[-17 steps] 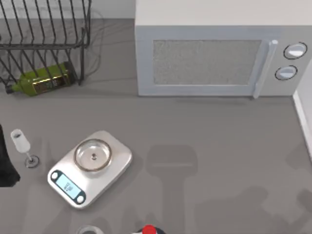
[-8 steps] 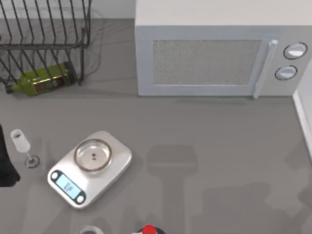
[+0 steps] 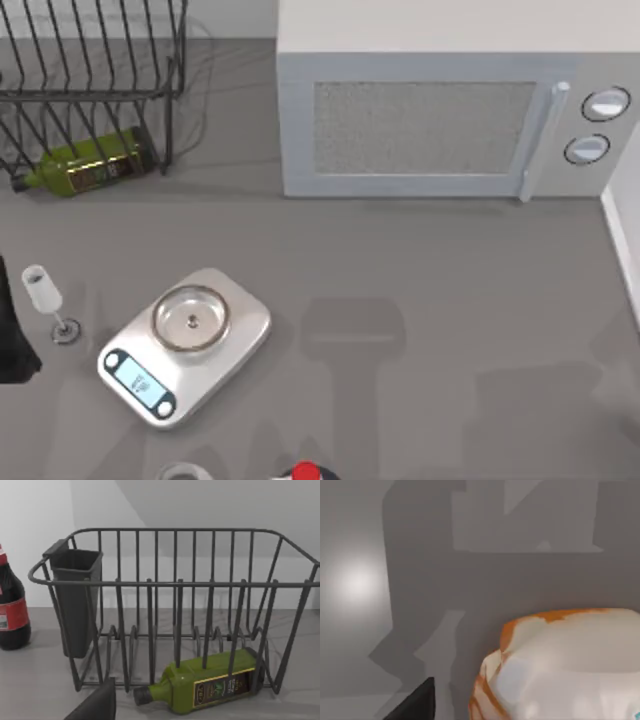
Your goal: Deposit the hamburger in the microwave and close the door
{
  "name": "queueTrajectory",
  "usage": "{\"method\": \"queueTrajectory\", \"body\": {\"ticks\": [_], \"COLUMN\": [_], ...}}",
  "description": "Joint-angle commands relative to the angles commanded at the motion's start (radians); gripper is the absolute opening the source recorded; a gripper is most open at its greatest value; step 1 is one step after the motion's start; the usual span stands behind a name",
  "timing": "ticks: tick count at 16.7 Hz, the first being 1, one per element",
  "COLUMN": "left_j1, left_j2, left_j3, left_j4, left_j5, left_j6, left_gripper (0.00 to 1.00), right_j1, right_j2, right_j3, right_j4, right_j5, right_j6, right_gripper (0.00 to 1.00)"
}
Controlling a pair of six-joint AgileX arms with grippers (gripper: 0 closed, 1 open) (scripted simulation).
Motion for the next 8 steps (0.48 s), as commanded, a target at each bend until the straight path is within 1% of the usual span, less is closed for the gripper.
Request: {"method": "queueTrajectory", "body": {"ticks": [3, 8], "left_j1": [0.000, 0.000], "left_j2": [0.000, 0.000], "left_j3": [0.000, 0.000], "left_j4": [0.000, 0.000], "left_j5": [0.000, 0.000], "left_j6": [0.000, 0.000], "left_gripper": [1.00, 1.00], "right_j1": [0.000, 0.000], "right_j2": [0.058, 0.070], "right_j3": [-0.055, -0.066], "right_j4": [0.110, 0.131], "right_j5": [0.000, 0.000], "right_j6": [0.001, 0.001], "right_gripper": [1.00, 1.00]}}
